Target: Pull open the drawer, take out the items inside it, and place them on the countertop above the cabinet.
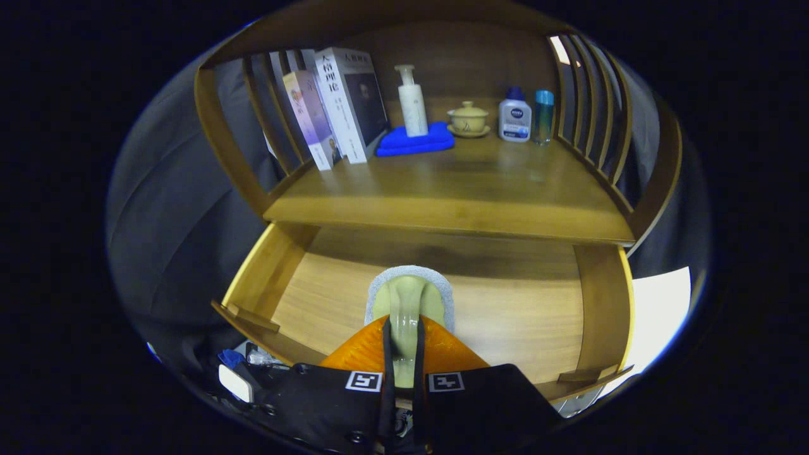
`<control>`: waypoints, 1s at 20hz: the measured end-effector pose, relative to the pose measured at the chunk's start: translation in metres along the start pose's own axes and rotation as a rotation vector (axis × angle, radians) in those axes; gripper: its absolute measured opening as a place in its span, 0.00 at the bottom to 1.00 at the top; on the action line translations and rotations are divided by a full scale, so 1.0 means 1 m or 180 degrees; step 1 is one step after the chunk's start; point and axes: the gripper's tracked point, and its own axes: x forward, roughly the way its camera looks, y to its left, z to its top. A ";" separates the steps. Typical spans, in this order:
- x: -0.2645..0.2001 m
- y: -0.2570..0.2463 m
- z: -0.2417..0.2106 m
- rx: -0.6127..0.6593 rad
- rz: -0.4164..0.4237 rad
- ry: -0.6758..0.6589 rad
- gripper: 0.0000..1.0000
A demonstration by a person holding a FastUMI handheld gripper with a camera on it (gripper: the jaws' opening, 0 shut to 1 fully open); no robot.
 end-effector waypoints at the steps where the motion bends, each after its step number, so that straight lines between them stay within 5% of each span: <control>1: -0.007 0.002 0.004 0.0023 0.0019 -0.0057 0.13; 9: -0.020 0.002 0.065 0.0044 0.0021 -0.0418 0.13; 20: 0.050 -0.021 0.159 0.0442 -0.0171 -0.0644 0.13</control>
